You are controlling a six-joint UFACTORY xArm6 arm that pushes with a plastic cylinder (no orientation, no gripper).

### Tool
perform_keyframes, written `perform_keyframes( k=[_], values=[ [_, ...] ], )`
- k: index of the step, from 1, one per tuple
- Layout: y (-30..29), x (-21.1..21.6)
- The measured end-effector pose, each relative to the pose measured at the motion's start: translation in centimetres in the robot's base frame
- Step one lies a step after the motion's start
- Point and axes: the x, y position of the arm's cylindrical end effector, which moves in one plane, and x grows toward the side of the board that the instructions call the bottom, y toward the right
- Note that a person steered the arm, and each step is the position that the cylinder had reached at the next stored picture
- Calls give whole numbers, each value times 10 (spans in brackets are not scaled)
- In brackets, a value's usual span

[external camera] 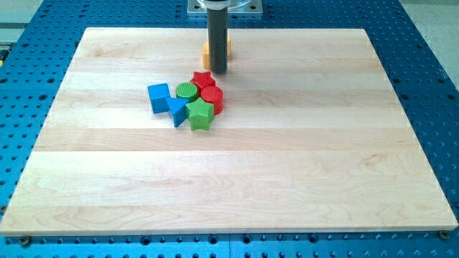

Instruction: Move the green star slightly to the right

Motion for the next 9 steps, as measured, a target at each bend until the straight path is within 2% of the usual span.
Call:
perform_keyframes(
  k=[2, 3, 4, 6, 8, 9],
  values=[
    [1, -4],
    [14, 36],
    [16, 55],
    [12, 59],
    [55, 135],
    [7, 172]
  ],
)
